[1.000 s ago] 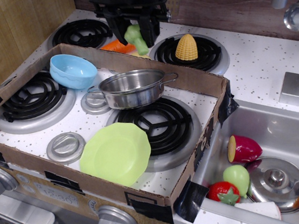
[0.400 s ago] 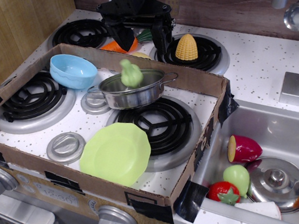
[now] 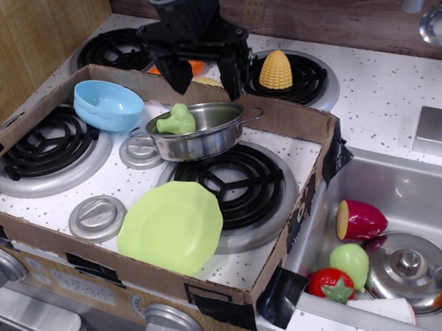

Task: Put broccoli in pot

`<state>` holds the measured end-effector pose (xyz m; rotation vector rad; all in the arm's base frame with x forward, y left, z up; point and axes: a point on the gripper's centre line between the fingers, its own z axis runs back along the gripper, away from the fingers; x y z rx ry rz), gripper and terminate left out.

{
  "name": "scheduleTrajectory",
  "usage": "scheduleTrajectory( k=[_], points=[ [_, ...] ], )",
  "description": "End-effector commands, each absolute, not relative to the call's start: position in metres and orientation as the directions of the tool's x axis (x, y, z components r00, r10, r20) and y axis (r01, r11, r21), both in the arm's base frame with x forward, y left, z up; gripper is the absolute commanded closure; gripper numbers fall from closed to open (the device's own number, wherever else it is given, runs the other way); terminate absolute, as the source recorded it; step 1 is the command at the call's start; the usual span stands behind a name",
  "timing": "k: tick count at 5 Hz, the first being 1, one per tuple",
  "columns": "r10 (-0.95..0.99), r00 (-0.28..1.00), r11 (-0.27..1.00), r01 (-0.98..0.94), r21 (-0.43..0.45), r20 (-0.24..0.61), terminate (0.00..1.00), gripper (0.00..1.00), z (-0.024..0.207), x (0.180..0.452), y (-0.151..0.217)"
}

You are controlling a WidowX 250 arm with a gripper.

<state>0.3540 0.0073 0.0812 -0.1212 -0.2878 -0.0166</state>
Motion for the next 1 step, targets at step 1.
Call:
scheduleTrajectory(
  k=[1],
  points=[
    [-0.002,0.936,0.994,0.041,-0.105,0.352,1.0,0.0,0.1071,0.3542,0.0081]
  ],
)
